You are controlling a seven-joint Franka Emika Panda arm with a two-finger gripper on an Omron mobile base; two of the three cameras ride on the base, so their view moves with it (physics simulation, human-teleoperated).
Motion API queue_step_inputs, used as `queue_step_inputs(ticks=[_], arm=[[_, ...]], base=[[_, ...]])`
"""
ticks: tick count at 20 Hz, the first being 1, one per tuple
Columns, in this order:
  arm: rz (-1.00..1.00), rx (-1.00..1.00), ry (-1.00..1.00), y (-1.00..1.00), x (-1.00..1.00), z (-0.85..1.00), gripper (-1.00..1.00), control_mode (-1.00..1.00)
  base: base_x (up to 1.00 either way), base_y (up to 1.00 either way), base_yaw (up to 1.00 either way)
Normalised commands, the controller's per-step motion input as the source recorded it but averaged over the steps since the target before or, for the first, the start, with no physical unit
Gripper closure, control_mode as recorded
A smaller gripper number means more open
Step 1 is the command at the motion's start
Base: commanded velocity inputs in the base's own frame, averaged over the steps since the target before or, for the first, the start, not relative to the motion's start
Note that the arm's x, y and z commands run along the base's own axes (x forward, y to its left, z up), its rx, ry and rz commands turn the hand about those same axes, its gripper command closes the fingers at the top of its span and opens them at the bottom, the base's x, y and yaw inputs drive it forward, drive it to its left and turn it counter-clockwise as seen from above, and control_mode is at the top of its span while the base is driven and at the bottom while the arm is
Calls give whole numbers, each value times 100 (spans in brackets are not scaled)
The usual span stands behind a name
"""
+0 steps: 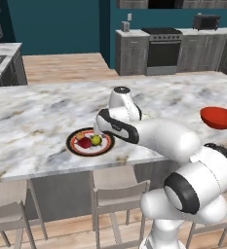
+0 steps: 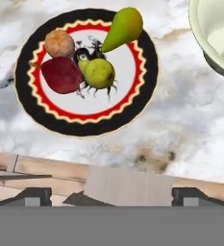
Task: Take the fruits from the plate on the dining counter and place two fruits in each bowl.
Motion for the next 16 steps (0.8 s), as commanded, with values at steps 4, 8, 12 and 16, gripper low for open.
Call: queue_step_inputs(ticks=[4, 8, 12, 16], arm=[[6, 0, 0, 33, 66, -34, -100, -100], [6, 0, 7, 15, 39, -9, -100, -100], [13, 0, 10, 2, 46, -11, -100, -100], [16, 0, 10, 0, 34, -14, -100, -100]], base=[[0, 0, 0], [0, 0, 0], [0, 0, 0], [0, 0, 0]])
